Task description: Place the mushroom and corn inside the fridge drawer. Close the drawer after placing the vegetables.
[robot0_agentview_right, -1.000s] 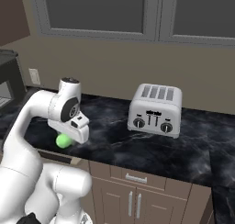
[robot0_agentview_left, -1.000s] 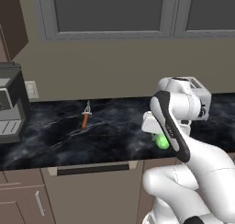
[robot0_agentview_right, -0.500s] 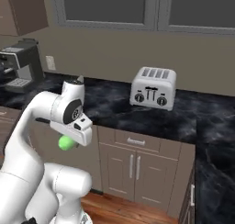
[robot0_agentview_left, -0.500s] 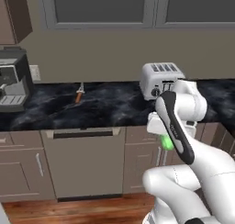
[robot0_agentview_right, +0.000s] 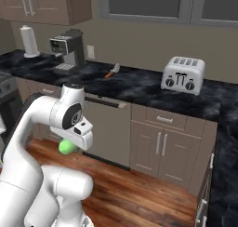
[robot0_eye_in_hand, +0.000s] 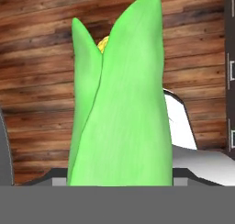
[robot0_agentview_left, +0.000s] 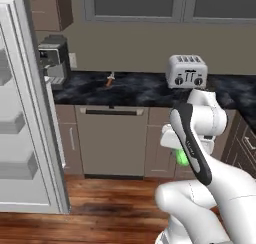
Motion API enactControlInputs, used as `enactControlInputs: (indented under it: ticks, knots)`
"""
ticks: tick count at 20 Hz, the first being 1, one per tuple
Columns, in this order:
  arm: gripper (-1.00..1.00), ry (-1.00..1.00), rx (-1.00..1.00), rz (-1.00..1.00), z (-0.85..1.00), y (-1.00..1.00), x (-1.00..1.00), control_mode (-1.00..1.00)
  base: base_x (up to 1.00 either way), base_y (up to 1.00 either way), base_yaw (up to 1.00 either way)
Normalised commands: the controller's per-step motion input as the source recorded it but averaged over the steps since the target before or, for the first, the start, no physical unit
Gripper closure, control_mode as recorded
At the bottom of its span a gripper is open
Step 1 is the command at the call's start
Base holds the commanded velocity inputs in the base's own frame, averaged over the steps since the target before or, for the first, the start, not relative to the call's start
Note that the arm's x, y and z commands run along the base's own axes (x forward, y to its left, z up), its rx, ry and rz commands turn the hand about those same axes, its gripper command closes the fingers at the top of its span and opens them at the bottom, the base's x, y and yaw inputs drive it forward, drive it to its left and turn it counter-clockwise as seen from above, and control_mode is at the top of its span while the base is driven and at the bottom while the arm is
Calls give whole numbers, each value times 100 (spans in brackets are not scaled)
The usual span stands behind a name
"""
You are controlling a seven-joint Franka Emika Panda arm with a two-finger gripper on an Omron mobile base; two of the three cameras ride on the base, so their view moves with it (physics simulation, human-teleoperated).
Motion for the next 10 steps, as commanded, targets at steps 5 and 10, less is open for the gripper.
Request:
enactControlInputs:
  ticks: [5, 10]
  knots:
    - [100, 0, 0, 0, 0, 0, 0, 100, -91, 13, 43]
    - [100, 0, 0, 0, 0, 0, 0, 100, -43, 57, 57]
